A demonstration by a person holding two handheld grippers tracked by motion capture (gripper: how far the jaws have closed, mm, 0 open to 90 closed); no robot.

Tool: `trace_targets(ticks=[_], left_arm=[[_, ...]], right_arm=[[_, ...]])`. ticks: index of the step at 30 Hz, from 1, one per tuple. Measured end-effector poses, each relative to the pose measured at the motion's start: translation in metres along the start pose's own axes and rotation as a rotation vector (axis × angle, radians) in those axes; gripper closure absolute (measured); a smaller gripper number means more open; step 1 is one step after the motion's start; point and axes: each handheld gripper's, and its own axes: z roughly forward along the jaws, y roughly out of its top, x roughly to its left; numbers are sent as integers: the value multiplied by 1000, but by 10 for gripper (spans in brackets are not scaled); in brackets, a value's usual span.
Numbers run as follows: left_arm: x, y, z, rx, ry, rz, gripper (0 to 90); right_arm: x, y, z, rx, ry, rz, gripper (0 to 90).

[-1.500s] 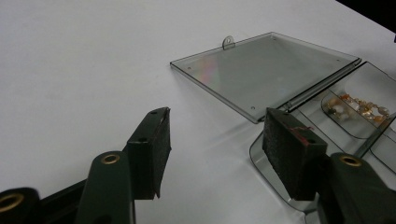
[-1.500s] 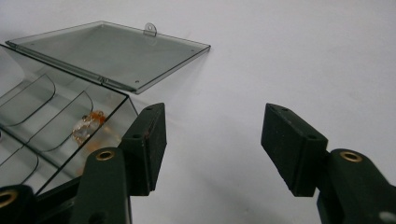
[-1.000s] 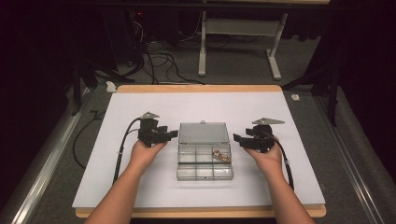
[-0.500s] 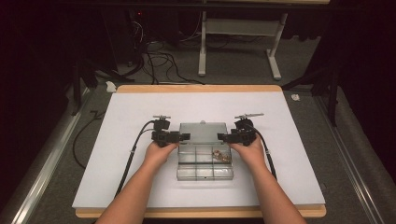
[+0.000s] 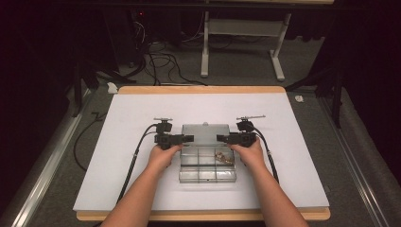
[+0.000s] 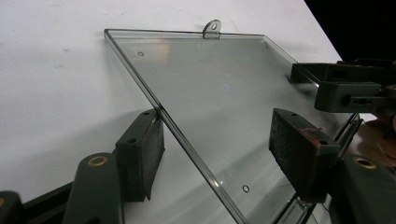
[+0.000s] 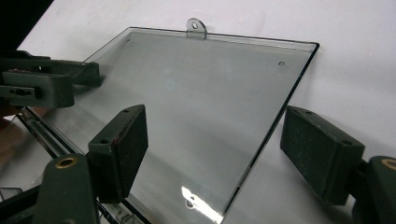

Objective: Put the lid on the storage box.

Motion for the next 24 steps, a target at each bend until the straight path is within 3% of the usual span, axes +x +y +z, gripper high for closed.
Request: trace_targets(ticks=[10,24], left_arm=[[-1,0,2,-15,-27,-15,405],[-17,4,-16,-95,43,111,552]], right_arm=[[0,1,0,-7,20,3,283],[15,4,-16,-77,-20,-89,426]])
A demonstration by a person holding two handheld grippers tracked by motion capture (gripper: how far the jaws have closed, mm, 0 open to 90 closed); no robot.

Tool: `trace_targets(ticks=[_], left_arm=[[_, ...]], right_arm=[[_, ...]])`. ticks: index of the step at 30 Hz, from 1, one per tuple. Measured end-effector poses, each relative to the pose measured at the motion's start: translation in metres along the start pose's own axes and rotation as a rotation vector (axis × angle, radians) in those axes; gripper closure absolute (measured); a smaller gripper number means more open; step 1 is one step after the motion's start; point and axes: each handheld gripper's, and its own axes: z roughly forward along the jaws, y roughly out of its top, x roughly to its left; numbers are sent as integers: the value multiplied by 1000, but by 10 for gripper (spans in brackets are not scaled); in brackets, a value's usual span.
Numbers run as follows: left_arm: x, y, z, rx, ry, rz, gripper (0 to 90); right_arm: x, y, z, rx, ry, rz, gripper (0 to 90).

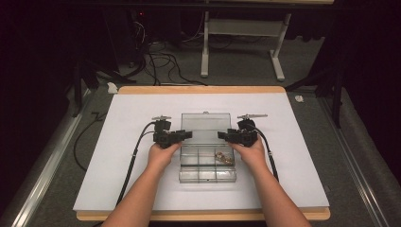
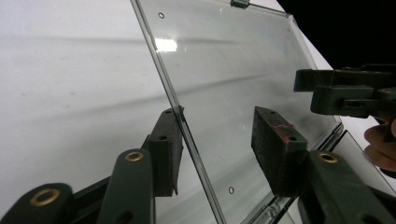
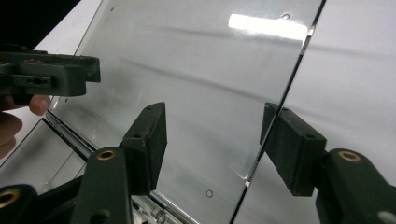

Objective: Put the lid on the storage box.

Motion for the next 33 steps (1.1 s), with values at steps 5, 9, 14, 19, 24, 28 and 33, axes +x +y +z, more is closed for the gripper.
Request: trace_targets(ticks=[5,9,14,19,24,28,33], left_arm=[[-7,1,-5,-20,42,56,576],[-12,1,-10,-35,57,87,604],[-21,1,-16,-48,93,139,627],[-28,0,-22,-57,114,181,655],[-35,-1,-25,-62,133,217,655],[-38,-1,-30,-68,126,225,653],[-45,-3,-34,-74,129,247,642]], right_arm=[[3,1,-5,-20,-13,-12,478],[6,2,-11,-33,-29,-35,512],[13,2,-17,-47,-54,-69,537],[19,2,-23,-59,-62,-90,536],[24,2,-27,-65,-64,-97,521],[29,2,-31,-68,-71,-114,520],[35,1,-37,-76,-75,-132,514]])
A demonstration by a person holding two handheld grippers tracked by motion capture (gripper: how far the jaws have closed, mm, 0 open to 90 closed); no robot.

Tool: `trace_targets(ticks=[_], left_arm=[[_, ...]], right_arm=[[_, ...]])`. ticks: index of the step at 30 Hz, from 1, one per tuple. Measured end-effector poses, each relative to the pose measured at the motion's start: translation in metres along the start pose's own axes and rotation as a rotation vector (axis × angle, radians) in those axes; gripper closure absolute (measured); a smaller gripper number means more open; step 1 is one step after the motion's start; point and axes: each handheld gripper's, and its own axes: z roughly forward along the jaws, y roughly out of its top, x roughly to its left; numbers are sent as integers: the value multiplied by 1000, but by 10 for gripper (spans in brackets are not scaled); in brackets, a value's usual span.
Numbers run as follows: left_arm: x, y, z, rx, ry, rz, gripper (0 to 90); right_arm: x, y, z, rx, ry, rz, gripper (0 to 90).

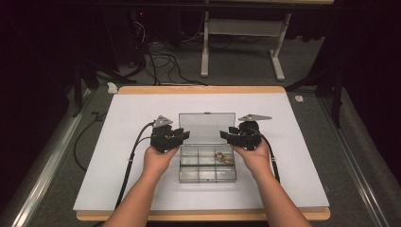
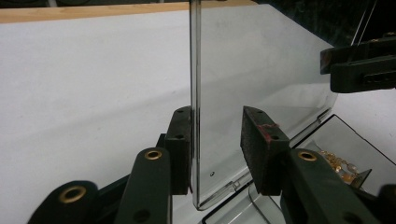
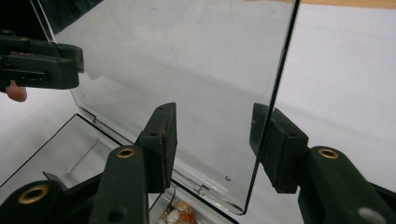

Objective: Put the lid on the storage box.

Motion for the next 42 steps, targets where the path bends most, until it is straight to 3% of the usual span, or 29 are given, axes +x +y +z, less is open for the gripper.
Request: trace_targets(ticks=[4,24,42], left_arm=[[-5,-2,-3,-7,9,10,630],[-14,-14,-19,-58,-25,-22,564],[-20,-23,-33,-77,-22,5,538]], right_arm=[[4,-1,-3,-1,-4,-8,498],[16,-11,-16,-14,9,-18,446],[18,-25,-29,-20,-16,-42,446]])
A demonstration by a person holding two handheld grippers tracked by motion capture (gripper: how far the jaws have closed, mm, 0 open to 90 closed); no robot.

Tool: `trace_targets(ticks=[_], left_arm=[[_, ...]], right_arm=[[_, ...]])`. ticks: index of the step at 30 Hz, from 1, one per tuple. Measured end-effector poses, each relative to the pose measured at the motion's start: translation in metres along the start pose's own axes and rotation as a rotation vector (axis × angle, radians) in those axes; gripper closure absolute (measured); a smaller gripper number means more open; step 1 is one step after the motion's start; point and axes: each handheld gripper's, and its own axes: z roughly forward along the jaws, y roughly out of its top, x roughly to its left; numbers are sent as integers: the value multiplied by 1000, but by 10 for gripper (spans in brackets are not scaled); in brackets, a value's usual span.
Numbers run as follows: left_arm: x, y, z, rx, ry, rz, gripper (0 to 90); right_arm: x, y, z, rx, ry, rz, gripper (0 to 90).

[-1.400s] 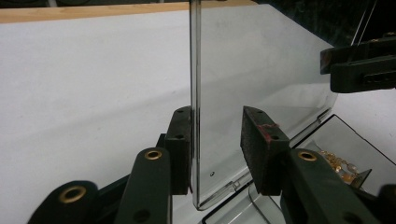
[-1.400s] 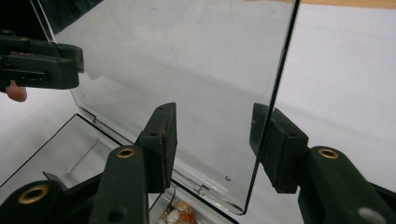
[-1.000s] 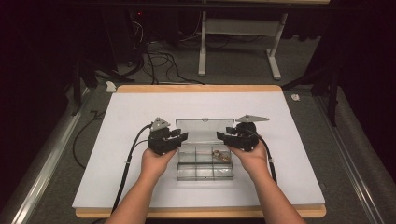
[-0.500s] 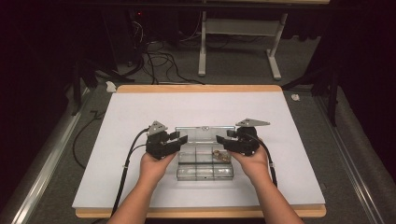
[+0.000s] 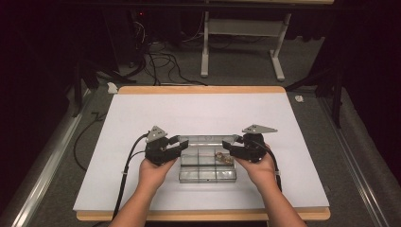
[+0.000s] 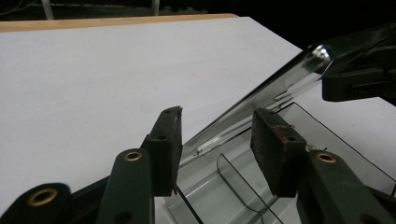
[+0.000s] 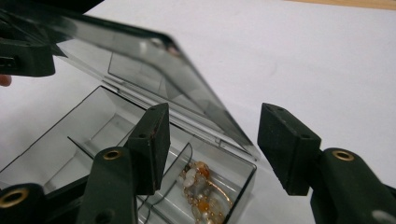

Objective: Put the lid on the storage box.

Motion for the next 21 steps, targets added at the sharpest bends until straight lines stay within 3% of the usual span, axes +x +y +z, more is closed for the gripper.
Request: trace_targets(ticks=[7,21], left_arm=[[-1,-6,-5,-6,0,6,535],[-2,-19,-13,4,4,34,534]], right_arm=[[-4,-10,-7,-6,-14,15,442],[-3,-25,-20,-5,-33,-26,442]])
